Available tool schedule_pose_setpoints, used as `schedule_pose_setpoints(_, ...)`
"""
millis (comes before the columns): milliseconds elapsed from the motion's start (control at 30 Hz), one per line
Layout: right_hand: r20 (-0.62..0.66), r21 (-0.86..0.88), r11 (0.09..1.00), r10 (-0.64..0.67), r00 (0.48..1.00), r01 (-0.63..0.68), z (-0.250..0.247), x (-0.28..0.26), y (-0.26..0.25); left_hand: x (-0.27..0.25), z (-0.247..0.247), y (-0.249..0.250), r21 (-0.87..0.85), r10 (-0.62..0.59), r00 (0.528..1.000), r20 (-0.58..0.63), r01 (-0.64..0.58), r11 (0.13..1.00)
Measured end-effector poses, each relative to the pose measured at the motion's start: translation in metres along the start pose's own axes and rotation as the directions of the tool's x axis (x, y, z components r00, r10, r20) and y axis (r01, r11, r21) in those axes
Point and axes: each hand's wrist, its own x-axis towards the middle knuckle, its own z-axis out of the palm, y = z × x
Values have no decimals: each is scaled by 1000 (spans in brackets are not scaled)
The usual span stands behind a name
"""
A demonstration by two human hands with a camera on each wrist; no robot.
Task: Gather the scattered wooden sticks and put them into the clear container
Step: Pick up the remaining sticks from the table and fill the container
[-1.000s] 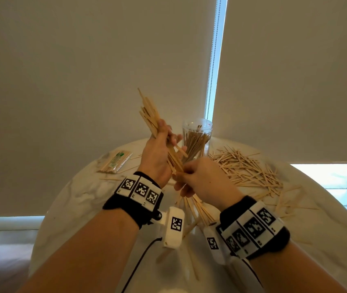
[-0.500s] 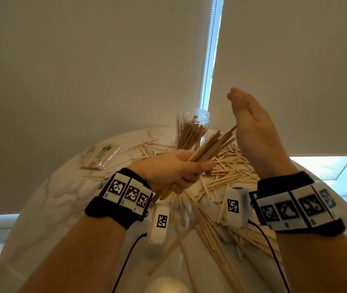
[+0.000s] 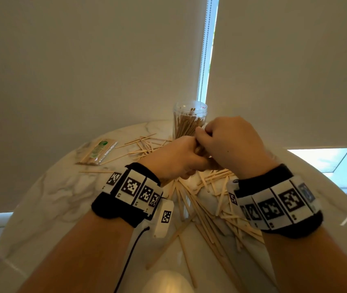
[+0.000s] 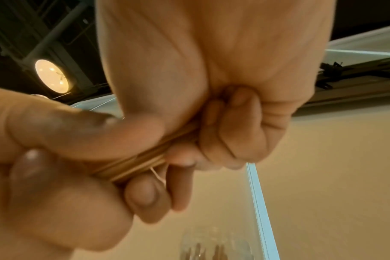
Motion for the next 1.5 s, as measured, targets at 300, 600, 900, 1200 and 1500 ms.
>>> schedule_pose_setpoints(300,-72,295,954,73,995,-48,-5,0,6,-11,-17,4,-15,40,984,-174,-43,999)
schedule_pose_setpoints(600,-197,492,823,424,884,-285,-10,0,29,-11,-30,5,-688,-280,863,-420,-102,719)
schedule_pose_setpoints(900,-168,456,859,339,926,-232,-9,-1,7,-1,-8,12,-621,-260,866,-427,-72,781)
schedule_pose_setpoints(1200,53,435,871,229,972,-229,-13,-3,2,4,-12,-6,-441,-62,809,-584,-252,861)
schedule_pose_setpoints(1500,2,438,831,380,925,-342,-20,-2,25,21,-23,-6,-509,-273,780,-563,-66,859)
